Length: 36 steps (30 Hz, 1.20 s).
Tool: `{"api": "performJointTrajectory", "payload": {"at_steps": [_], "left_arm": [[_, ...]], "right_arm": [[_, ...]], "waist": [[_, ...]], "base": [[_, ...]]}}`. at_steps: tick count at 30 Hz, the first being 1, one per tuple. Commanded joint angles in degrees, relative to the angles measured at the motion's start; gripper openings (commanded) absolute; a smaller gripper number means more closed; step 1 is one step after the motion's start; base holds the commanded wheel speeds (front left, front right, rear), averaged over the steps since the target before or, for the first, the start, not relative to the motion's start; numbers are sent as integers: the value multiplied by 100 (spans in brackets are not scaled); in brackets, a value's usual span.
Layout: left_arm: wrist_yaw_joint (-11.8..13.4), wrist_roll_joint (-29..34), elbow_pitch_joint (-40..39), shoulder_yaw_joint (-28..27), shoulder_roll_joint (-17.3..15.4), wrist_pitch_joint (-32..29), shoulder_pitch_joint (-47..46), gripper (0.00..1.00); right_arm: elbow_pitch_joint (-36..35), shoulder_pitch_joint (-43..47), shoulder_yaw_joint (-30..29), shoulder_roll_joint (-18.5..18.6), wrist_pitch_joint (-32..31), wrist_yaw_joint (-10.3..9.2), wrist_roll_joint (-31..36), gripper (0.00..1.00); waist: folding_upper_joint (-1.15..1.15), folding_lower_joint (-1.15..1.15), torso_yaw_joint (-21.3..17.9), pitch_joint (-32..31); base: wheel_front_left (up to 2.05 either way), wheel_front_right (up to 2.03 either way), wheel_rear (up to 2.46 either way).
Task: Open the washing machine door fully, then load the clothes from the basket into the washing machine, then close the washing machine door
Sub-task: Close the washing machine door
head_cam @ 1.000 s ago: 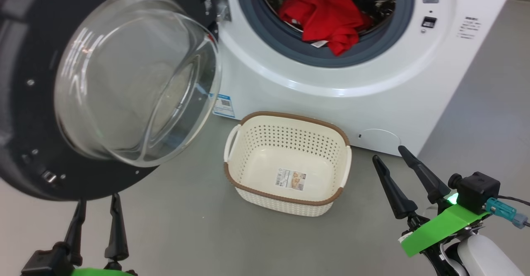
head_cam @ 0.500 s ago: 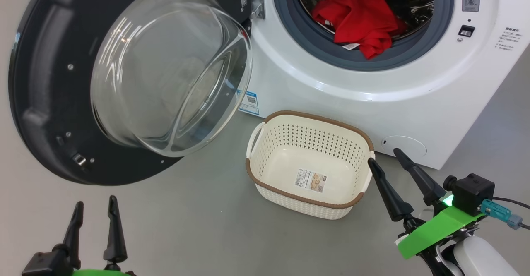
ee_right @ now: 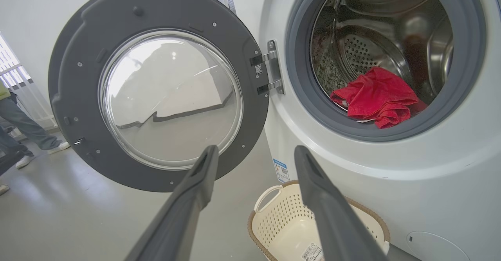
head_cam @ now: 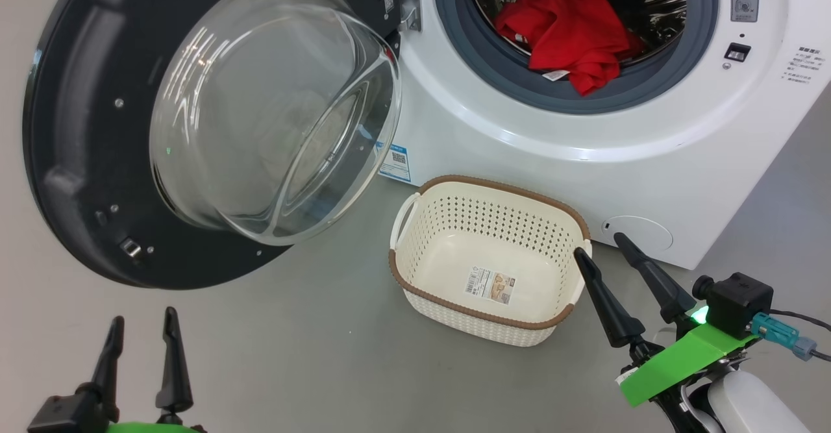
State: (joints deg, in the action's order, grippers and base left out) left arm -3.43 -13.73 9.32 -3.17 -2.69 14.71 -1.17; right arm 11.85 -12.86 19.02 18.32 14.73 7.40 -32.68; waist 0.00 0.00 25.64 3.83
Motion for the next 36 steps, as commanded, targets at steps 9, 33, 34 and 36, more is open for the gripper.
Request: {"api": "performJointTrajectory", "payload": {"at_steps": [9, 33, 34, 36], "left_arm": [[12, -135, -430, -286, -358, -155, -187, 48], [-260, -1380, -1834, -1113, -1857, -1849, -1894, 0], [-268, -1600, -1715, -1216, -1913, -1975, -2043, 0], [-263, -2068, -1426, -1441, -1992, -2250, -2344, 0]], "right_arm": [[-140, 118, 30, -38, 27, 9, -13, 100], [-128, 95, 15, -72, 27, 9, -37, 100], [-124, 96, 19, -70, 27, 9, -41, 100], [-116, 99, 23, -67, 27, 9, -47, 100]], "waist": [[0, 0, 6, -62], [0, 0, -67, -48], [0, 0, -88, -49], [0, 0, -136, -54]], "base": [[0, 0, 0], [0, 0, 0], [0, 0, 0], [0, 0, 0]]}}
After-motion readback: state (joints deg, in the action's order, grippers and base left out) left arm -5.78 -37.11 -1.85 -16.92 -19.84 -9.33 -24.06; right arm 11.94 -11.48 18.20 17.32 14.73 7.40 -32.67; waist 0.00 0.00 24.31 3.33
